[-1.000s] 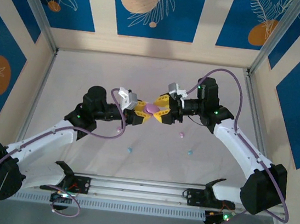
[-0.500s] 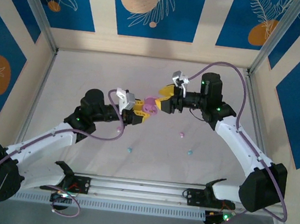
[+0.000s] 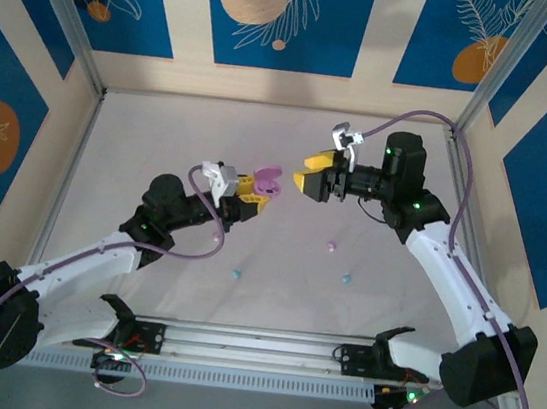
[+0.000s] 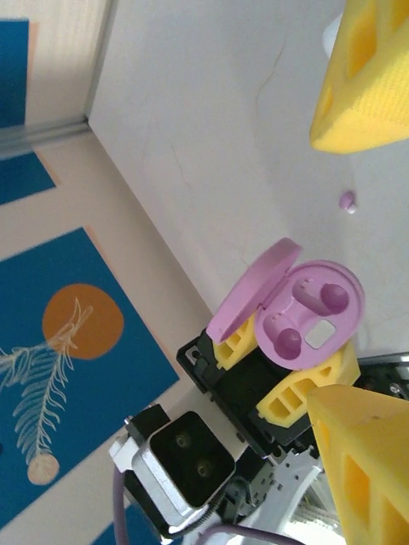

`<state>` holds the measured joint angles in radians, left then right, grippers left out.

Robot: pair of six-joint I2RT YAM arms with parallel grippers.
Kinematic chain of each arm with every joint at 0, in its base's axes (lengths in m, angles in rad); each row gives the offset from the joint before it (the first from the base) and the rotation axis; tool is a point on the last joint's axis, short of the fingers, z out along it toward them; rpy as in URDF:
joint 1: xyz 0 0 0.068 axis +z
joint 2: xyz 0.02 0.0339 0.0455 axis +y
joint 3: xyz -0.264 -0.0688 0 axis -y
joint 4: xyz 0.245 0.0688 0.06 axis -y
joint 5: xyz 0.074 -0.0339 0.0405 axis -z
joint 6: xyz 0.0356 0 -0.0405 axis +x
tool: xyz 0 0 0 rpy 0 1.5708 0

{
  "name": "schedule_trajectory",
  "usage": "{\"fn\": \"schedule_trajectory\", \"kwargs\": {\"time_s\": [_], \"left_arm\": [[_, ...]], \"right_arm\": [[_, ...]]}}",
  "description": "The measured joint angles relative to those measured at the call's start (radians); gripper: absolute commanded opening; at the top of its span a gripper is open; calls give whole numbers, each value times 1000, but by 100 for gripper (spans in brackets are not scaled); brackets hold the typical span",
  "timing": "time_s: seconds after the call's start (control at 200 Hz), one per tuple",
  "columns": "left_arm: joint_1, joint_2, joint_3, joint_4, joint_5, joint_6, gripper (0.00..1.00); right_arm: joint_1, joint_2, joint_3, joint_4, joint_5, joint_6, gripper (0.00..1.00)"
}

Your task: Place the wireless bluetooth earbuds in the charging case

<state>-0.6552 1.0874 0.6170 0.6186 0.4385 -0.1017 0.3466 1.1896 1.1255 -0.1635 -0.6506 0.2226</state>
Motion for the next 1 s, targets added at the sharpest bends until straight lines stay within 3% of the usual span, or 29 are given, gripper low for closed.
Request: {"fn": "schedule_trajectory", "kwargs": {"time_s": [0.225, 0.32, 0.48, 0.645, 1.0], "left_arm": [[0, -24, -5, 30, -61, -6, 21], [0, -43, -8, 34, -85, -14, 21], [0, -77, -18, 39, -118, -25, 21], [0, -98, -20, 41, -130, -39, 21], [0, -99, -20, 47, -130, -50, 21]], "right_arm": [[-45, -24, -22, -53, 147, 84, 61], [-72, -13, -23, -118, 245, 130, 53], [-164, 19, -29, -274, 385, 222, 49], [-256, 73, -108, -372, 412, 275, 44], [-216, 343, -146, -481, 446, 264, 42]]}}
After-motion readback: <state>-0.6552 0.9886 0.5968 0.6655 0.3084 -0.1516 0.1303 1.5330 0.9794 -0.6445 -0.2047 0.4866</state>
